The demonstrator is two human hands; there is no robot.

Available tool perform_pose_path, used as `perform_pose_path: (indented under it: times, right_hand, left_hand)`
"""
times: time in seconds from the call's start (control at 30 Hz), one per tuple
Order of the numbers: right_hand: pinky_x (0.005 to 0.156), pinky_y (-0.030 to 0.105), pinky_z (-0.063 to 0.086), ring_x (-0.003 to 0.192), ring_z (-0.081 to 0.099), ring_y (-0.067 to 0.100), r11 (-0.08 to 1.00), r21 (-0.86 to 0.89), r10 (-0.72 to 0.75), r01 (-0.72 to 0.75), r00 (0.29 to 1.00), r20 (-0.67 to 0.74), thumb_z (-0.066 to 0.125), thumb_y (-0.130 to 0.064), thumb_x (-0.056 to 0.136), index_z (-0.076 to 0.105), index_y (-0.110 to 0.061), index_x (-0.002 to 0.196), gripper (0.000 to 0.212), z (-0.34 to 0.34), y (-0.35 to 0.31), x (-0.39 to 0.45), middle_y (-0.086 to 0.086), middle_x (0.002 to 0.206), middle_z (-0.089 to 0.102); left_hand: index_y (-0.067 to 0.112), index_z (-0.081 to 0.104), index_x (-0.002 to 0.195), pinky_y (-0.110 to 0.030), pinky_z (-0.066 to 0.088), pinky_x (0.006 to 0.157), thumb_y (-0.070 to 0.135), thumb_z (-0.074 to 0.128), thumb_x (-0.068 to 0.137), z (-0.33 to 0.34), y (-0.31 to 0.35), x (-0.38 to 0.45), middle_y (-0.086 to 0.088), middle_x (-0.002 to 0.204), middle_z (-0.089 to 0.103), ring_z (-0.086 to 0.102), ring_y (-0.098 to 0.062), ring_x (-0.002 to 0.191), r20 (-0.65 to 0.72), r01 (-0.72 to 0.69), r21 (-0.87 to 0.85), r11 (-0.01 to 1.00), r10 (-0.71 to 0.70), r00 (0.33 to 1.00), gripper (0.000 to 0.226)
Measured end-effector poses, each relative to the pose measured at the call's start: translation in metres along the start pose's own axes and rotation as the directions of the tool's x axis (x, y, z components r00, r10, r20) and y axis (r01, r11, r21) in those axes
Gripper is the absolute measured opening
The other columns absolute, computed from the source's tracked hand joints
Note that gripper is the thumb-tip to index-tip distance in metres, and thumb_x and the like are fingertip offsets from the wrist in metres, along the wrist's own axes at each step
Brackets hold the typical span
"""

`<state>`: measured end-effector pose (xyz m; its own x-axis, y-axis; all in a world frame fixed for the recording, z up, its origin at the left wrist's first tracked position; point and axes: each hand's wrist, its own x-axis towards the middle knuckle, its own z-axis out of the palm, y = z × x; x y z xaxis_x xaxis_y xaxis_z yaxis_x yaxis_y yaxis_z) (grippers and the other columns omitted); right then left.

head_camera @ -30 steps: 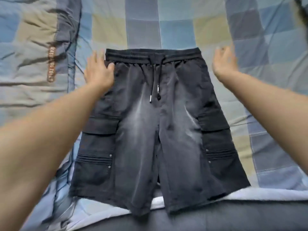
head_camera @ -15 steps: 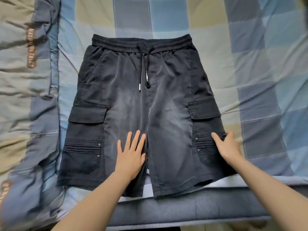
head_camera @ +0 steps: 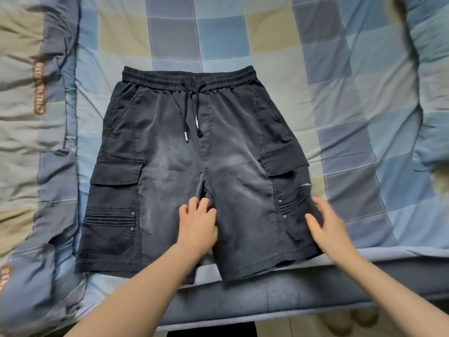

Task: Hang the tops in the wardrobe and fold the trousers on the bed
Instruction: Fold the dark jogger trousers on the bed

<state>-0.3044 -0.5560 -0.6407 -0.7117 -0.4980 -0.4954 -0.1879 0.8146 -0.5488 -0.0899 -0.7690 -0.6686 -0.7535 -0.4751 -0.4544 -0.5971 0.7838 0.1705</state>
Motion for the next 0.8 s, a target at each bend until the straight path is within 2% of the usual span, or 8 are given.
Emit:
perform_pose_path:
  times: [0.07,0.13,0.17,0.27,0.33,0.43,0.57,0.8]
  right_hand:
    - [0.095,0.012,0.035,0.118,0.054,0.012,0.975,0.081,-0.211,0.206,0.976,0.054,0.057,-0.015,0.092,0.052,-0.020,0.131,0.040,0.012,-0.033,-0.028,-0.007,0.128,0.059]
    - [0.099,0.005,0.032,0.120,0.052,-0.001,0.920,0.142,-0.388,0.365,0.899,0.204,0.052,-0.027,0.092,0.050,-0.025,0.134,0.042,0.025,-0.061,-0.048,-0.017,0.130,0.054]
    - [0.098,0.006,0.034,0.116,0.053,-0.005,0.900,0.157,-0.435,0.406,0.851,0.292,0.051,-0.029,0.092,0.051,-0.025,0.134,0.042,0.030,-0.070,-0.051,-0.018,0.127,0.057]
    - [0.074,0.015,0.040,0.078,0.056,0.000,0.902,0.127,-0.429,0.413,0.821,0.376,0.055,-0.028,0.090,0.072,-0.021,0.108,0.026,0.033,-0.097,-0.039,-0.012,0.085,0.060]
    - [0.064,0.017,0.036,0.066,0.053,0.002,0.939,0.151,-0.333,0.308,0.923,0.192,0.059,-0.020,0.089,0.075,-0.018,0.079,0.019,0.028,-0.114,-0.011,-0.010,0.068,0.058]
    - [0.066,0.027,0.041,0.068,0.055,0.012,0.983,0.064,-0.176,0.174,0.984,0.034,0.051,-0.022,0.095,0.069,-0.012,0.082,0.024,0.027,-0.143,0.049,-0.003,0.068,0.061]
    - [0.082,0.052,0.052,0.086,0.062,0.040,0.996,0.085,-0.001,-0.003,0.999,0.050,0.045,-0.041,0.094,0.057,-0.003,0.073,0.045,0.047,-0.182,0.140,0.023,0.079,0.062]
    - [0.086,0.040,0.054,0.086,0.054,0.026,0.936,0.239,0.262,-0.260,0.965,0.023,0.057,-0.017,0.082,0.046,-0.017,0.072,0.015,0.062,-0.224,0.221,0.011,0.100,0.055]
  left_hand:
    - [0.018,0.069,0.095,-0.040,0.041,0.084,0.055,0.060,0.087,-0.025,0.028,0.008,0.005,0.104,0.060,0.052,-0.017,0.099,0.109,0.179,-0.577,0.797,-0.142,0.984,0.039]
    - [0.014,0.067,0.096,-0.034,0.050,0.075,0.060,0.054,0.089,-0.047,0.052,0.019,0.002,0.091,0.068,0.063,-0.014,0.082,0.418,0.423,-0.900,0.105,-0.069,0.906,0.048]
    - [0.013,0.066,0.097,-0.030,0.052,0.070,0.054,0.058,0.090,-0.054,0.058,0.024,0.001,0.089,0.070,0.066,-0.015,0.079,0.468,0.464,-0.883,-0.074,-0.048,0.883,0.042]
    - [0.009,0.070,0.095,-0.036,0.056,0.081,0.023,0.072,0.085,-0.052,0.055,0.032,-0.003,0.089,0.074,0.070,-0.020,0.085,0.388,0.399,-0.916,0.037,-0.166,0.907,0.017]
    - [0.010,0.069,0.092,-0.038,0.054,0.084,0.009,0.068,0.083,-0.036,0.042,0.034,-0.003,0.084,0.072,0.067,-0.021,0.084,0.296,0.363,-0.896,0.254,-0.267,0.917,0.009]
    - [0.013,0.066,0.102,-0.039,0.053,0.090,0.007,0.065,0.083,-0.034,0.036,0.027,-0.001,0.095,0.073,0.067,-0.019,0.092,0.272,0.330,-0.873,0.361,-0.202,0.941,0.020]
    - [0.023,0.060,0.114,-0.034,0.051,0.096,0.005,0.064,0.086,-0.032,0.030,0.012,0.009,0.109,0.070,0.065,-0.006,0.102,0.228,0.232,-0.901,0.368,-0.056,0.972,0.033]
    - [0.017,0.065,0.118,-0.027,0.052,0.094,0.006,0.061,0.092,-0.056,-0.009,-0.023,0.009,0.106,0.074,0.068,-0.003,0.100,0.223,0.199,-0.953,0.228,0.083,0.971,0.029]
